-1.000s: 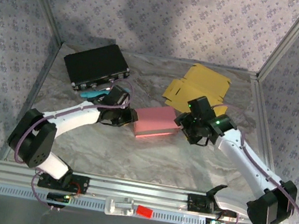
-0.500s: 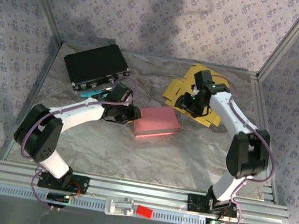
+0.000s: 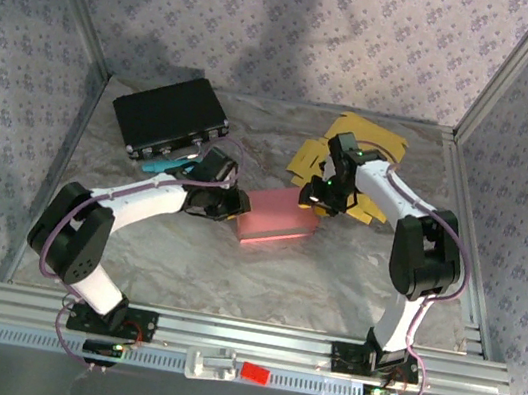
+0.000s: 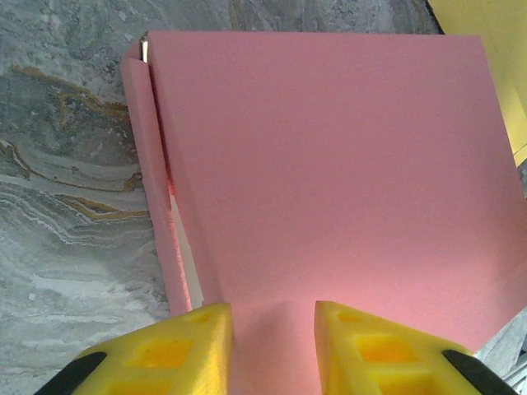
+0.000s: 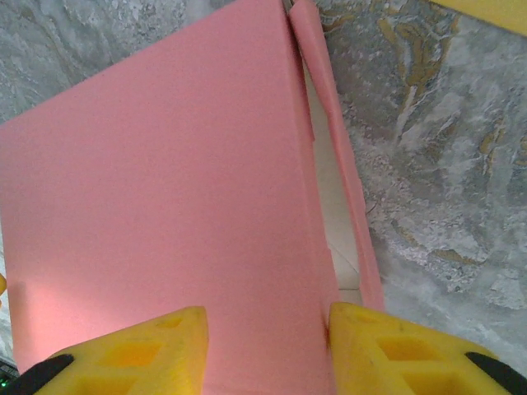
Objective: Fold the paper box
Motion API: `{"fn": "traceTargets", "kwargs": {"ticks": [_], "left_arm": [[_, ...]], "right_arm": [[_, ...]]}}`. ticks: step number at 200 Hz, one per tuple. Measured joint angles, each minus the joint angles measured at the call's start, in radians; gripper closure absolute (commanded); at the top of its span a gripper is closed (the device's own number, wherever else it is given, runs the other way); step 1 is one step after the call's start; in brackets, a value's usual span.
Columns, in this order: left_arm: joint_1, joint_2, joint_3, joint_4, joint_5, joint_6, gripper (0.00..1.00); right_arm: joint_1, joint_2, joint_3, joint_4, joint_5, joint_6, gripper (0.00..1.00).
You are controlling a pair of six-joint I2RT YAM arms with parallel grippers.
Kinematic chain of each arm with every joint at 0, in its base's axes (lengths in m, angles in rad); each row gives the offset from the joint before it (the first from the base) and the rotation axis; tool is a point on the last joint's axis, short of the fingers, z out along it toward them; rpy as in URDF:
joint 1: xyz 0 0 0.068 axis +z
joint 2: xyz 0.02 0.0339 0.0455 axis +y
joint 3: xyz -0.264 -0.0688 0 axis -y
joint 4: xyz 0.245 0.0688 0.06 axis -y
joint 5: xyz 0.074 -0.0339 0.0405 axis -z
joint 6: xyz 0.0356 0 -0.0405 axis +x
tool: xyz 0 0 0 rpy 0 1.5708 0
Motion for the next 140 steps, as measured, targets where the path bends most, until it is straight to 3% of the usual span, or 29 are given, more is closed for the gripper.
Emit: {"fn": "traceTargets", "kwargs": {"ticks": [54,140], "left_arm": [[0.000,0.000,0.000,-0.024,-0.009,0.000,0.67],[-0.001,0.019,-0.001,-0.016,-0.012,0.000,0.75]], "right_arm": [[0.002,0.000,-0.029,0.013,-0.001,0.000,0.60],[0.005,0.000,-0.076,0.041,-0.003,0.005,0.69]]}}
